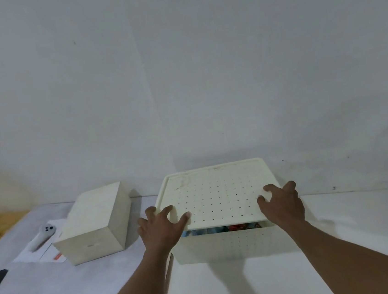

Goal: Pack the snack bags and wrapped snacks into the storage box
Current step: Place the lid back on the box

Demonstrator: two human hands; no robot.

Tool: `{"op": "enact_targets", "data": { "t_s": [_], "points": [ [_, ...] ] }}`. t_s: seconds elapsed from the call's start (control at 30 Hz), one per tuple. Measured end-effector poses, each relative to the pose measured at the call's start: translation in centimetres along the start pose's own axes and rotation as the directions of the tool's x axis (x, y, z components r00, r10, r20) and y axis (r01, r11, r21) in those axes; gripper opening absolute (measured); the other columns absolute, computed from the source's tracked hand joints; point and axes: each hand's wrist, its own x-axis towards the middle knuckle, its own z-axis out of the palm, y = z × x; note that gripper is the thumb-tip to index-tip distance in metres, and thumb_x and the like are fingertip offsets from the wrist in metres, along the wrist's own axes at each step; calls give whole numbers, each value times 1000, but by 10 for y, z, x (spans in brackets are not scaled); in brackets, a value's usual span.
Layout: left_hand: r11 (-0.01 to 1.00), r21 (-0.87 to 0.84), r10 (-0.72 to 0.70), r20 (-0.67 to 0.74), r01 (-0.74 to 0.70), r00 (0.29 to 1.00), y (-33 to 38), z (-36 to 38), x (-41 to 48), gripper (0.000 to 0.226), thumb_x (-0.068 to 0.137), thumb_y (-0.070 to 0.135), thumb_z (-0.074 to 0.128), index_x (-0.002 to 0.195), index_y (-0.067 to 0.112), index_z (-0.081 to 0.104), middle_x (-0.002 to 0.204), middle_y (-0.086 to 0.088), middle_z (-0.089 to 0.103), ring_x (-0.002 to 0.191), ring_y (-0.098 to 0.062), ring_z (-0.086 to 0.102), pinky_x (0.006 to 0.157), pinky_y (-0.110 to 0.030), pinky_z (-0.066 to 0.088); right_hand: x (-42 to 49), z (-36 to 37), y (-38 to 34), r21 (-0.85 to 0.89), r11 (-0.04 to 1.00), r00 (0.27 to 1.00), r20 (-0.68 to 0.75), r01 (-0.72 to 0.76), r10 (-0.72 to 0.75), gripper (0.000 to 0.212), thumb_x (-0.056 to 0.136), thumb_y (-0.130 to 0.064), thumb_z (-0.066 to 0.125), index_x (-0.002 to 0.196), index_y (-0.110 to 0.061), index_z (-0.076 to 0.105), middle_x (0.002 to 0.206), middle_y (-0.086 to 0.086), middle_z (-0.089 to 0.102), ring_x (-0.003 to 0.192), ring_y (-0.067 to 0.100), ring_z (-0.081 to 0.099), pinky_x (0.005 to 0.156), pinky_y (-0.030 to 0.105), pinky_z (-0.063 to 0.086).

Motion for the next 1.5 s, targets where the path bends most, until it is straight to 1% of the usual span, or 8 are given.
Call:
{"op": "enact_targets", "data": {
  "t_s": [0.7,0.8,0.9,1.03,1.13,1.27,1.4,1.5],
  "points": [
    [999,-12,42,129,-41,991,-36,107,50,88,66,92,39,139,43,37,146,-4,18,120,-35,35,92,-43,48,30,115,32,-254,967,999,-16,-31,28,43,79,-41,68,119,-26,68,109,14,53,100,37,53,84,43,47],
    [997,46,59,186,-69,981,-34,108,56,91,67,94,33,143,43,25,154,-9,9,130,-41,31,102,-49,41,28,124,33,-294,954,999,11,48,-47,48,84,-39,59,127,-18,63,126,22,52,116,43,51,89,51,49],
    [989,96,84,242,-110,967,-36,114,58,100,70,95,18,153,42,3,164,-8,-9,148,-43,2,117,-57,17,24,132,32,-379,910,985,108,168,-137,59,90,-45,37,137,-15,54,145,19,50,136,42,43,99,60,42],
    [982,113,109,310,-150,945,-39,118,62,102,70,96,9,154,41,-12,162,-7,-26,150,-37,-18,121,-58,2,27,133,38,-383,900,970,201,209,-140,69,92,-54,25,139,-12,55,145,17,52,137,43,43,94,64,45],
    [983,94,118,329,-157,937,-40,116,68,103,69,97,12,154,43,-11,162,-5,-27,150,-35,-20,121,-57,1,30,128,38,-382,903,964,244,200,-110,83,89,-67,9,153,-19,33,160,11,30,150,37,20,106,56,40],
    [981,74,144,359,-182,922,-43,113,80,104,68,97,17,154,44,-8,163,-4,-27,148,-37,-25,120,-58,-3,24,120,40,-289,941,928,366,179,-64,77,96,-65,23,158,-25,1,167,2,-8,151,28,-18,120,47,24],
    [978,93,148,322,-186,935,-37,113,71,94,78,89,16,156,40,-3,165,-7,-19,149,-38,-22,121,-58,-2,19,111,48,-267,944,924,374,193,-83,76,96,-65,29,158,-29,5,167,2,-9,152,26,-16,122,49,11],
    [981,83,149,275,-178,950,-28,116,56,82,87,80,13,156,38,-1,166,-8,-9,150,-37,-19,121,-57,-2,10,110,49,-314,935,950,305,165,-65,71,96,-64,26,157,-33,10,167,1,-6,153,28,-6,120,53,14]
  ]
}}
